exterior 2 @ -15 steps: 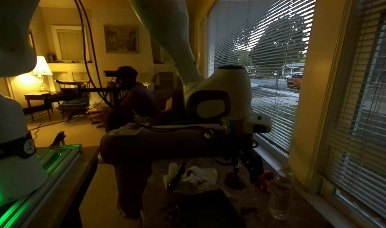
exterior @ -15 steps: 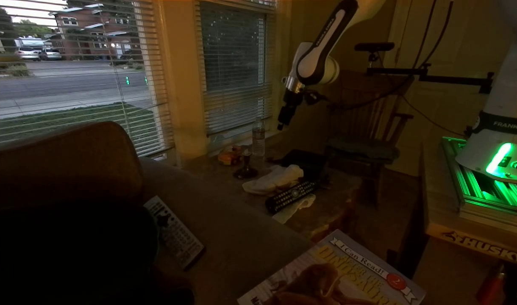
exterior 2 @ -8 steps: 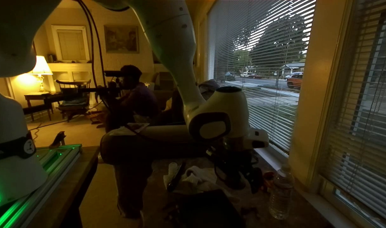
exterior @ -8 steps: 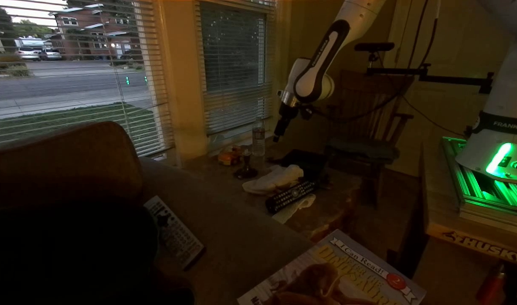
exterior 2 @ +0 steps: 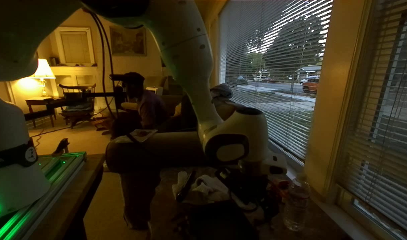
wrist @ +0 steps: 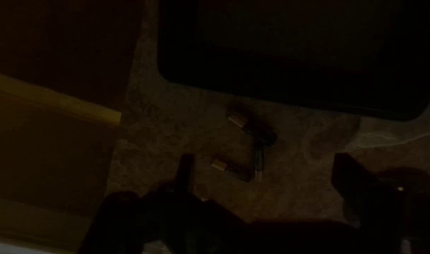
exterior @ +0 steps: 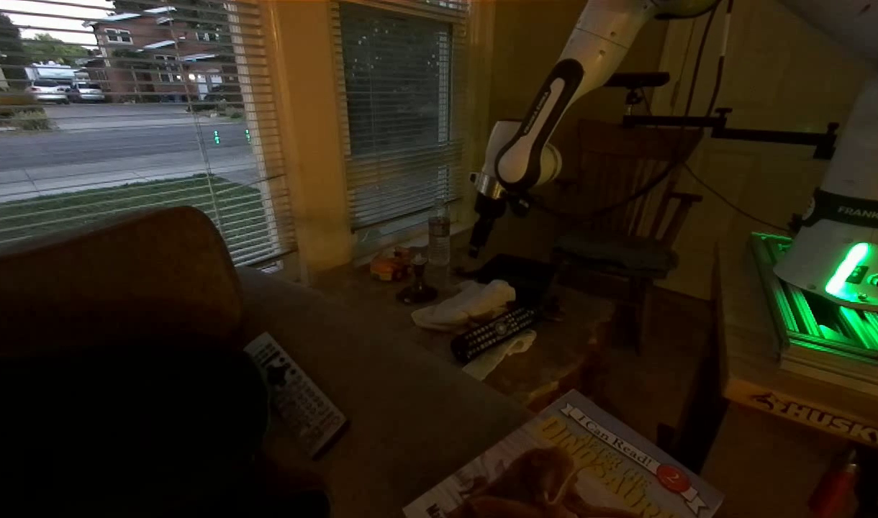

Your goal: Put the black object in the black box.

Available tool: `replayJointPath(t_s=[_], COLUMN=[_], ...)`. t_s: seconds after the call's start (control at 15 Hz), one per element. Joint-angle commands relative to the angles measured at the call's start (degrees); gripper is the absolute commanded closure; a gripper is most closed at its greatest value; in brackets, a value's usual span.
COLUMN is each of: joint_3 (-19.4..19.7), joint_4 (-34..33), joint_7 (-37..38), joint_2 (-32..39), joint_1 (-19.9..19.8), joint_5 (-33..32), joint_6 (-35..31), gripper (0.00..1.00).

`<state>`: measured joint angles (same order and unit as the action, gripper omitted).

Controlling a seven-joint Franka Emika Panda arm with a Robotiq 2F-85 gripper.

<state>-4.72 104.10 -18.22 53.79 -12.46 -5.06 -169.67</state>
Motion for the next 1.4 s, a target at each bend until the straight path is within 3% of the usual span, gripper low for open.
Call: replayJointPath(t_s=[0.0, 0.53, 0.87, 1.33], joint_3=[-0.6, -0.5, -0.2, 0.0], joint_4=[-3.7, -2.9, -6.6, -14.1], joint_7=[0.1, 0.5, 2.1, 2.2], joint_2=[2.7, 2.0, 5.7, 10.8], joint_1=[-0.2, 0.0, 2.0, 3.4], joint_5=[-0.5, -0.6, -0.3, -0.5], joint_6=[0.8, -0.1, -2.8, -0.3], gripper=[0.00, 0.00, 0.00, 0.00])
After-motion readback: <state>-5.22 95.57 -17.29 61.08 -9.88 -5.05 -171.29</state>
